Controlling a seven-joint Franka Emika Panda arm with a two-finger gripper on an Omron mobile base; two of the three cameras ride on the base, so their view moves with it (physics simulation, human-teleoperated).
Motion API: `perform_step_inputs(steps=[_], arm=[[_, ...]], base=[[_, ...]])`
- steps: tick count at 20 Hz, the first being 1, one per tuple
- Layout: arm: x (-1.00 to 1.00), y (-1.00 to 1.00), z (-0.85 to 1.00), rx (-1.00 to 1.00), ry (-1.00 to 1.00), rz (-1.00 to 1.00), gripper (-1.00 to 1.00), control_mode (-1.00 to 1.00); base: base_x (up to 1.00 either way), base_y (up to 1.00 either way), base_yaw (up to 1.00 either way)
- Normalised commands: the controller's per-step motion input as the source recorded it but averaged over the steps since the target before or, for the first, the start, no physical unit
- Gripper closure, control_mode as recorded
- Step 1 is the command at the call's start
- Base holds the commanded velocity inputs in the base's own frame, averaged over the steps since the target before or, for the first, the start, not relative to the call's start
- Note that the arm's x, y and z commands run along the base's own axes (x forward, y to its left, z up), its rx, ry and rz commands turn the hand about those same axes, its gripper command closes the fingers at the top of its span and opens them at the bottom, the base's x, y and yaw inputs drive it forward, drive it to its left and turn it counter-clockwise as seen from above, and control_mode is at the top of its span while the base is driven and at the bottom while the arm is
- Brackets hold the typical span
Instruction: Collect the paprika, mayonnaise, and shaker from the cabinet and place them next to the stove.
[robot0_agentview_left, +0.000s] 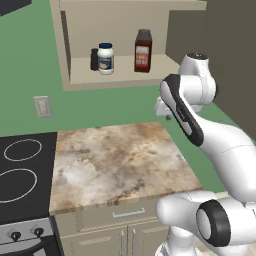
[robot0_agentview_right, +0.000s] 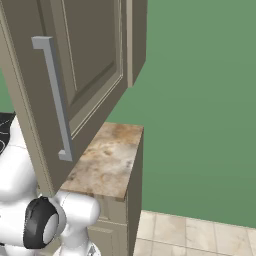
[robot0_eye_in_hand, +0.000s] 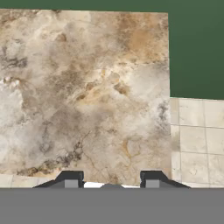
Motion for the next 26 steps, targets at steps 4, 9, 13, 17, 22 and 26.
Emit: perform_step_inputs(steps=[4, 9, 13, 17, 22, 26], arm=[[-0.27, 0.16, 0.0, 0.0, -0.01, 0.04, -1.0, -1.0], [-0.67, 0.5, -0.01, -0.05, -0.23, 0.06, -1.0, -1.0], [-0.6, 0.55, 0.07, -0.09, -0.38, -0.01, -1.0, -1.0], [-0.29, 0.76, 0.34, -0.14, -0.44, -0.12, -1.0, -1.0], [0.06, 0.71, 0.49, -0.18, -0.39, -0.14, -1.0, -1.0], [0.26, 0.46, 0.54, -0.12, -0.31, -0.1, -1.0, -1.0]], base=[[0.0, 0.0, 0.0], [0.0, 0.0, 0.0], [0.0, 0.0, 0.0], [0.0, 0.0, 0.0], [0.0, 0.0, 0.0], [0.0, 0.0, 0.0]])
